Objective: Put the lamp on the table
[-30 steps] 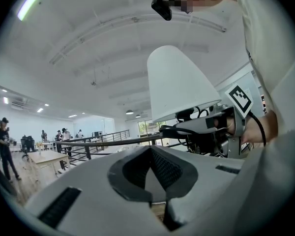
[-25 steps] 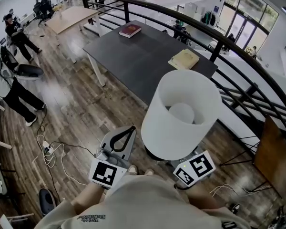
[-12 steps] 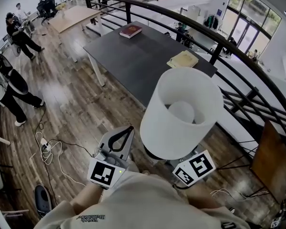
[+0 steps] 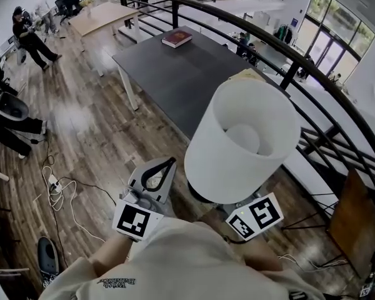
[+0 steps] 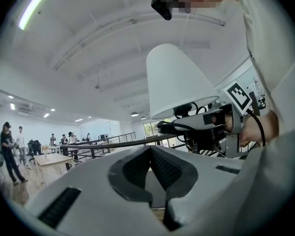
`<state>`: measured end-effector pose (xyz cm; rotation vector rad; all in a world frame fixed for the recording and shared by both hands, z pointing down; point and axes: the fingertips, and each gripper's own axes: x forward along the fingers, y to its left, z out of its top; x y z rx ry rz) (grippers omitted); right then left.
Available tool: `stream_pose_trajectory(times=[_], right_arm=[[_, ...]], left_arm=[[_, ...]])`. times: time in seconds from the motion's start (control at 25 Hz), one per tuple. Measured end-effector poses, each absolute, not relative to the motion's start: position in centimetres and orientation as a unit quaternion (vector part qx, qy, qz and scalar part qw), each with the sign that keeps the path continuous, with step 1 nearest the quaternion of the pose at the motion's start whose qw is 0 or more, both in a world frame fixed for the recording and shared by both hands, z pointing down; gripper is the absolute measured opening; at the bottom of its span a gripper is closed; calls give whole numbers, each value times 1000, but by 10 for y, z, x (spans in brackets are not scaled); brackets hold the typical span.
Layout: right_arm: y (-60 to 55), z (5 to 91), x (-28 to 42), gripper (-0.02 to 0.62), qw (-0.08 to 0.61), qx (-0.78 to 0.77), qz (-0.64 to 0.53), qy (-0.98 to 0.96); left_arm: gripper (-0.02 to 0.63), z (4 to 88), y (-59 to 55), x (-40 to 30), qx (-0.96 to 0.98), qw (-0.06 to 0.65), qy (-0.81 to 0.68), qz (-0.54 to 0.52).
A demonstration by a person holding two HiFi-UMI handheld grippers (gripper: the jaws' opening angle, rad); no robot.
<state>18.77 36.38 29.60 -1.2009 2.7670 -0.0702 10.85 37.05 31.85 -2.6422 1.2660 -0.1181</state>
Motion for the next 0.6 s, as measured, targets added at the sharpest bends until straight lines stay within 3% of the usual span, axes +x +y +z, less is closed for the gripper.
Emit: stream_pose_trajectory(times=[0.6], right_arm=[[246, 320, 131, 117, 44, -407, -19, 912]], left_arm=[[5, 339, 263, 55, -902, 87, 421, -35]])
